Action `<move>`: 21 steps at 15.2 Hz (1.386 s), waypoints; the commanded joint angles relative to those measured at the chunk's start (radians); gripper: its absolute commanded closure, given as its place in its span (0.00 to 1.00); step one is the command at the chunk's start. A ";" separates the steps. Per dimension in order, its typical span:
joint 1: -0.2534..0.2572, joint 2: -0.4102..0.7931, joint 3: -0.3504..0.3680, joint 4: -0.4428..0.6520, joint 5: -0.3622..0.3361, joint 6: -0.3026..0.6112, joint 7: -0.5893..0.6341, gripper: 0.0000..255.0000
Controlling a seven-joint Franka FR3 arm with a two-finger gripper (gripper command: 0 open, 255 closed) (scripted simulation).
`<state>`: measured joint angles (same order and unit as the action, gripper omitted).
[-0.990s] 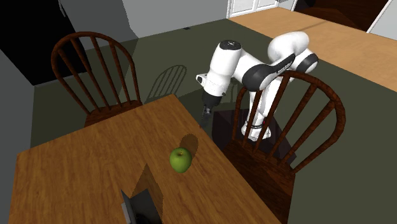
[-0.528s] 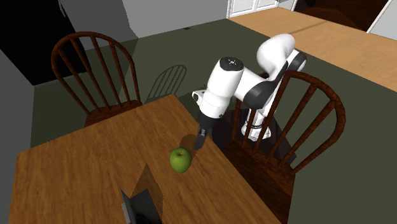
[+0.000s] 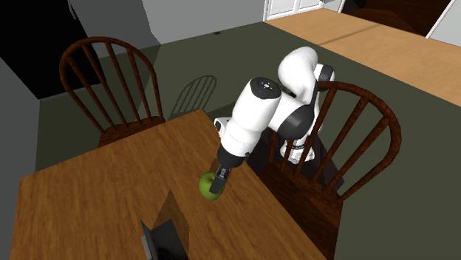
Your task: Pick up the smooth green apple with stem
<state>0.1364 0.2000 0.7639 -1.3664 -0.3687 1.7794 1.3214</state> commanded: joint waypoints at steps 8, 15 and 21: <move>-0.017 -0.013 -0.003 -0.121 0.007 0.105 0.023 0.00; -0.025 -0.019 -0.004 -0.187 0.007 0.165 0.036 1.00; -0.008 0.000 0.001 -0.068 0.000 0.060 0.019 1.00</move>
<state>0.1117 0.1790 0.7566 -1.4526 -0.3642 1.8613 1.3397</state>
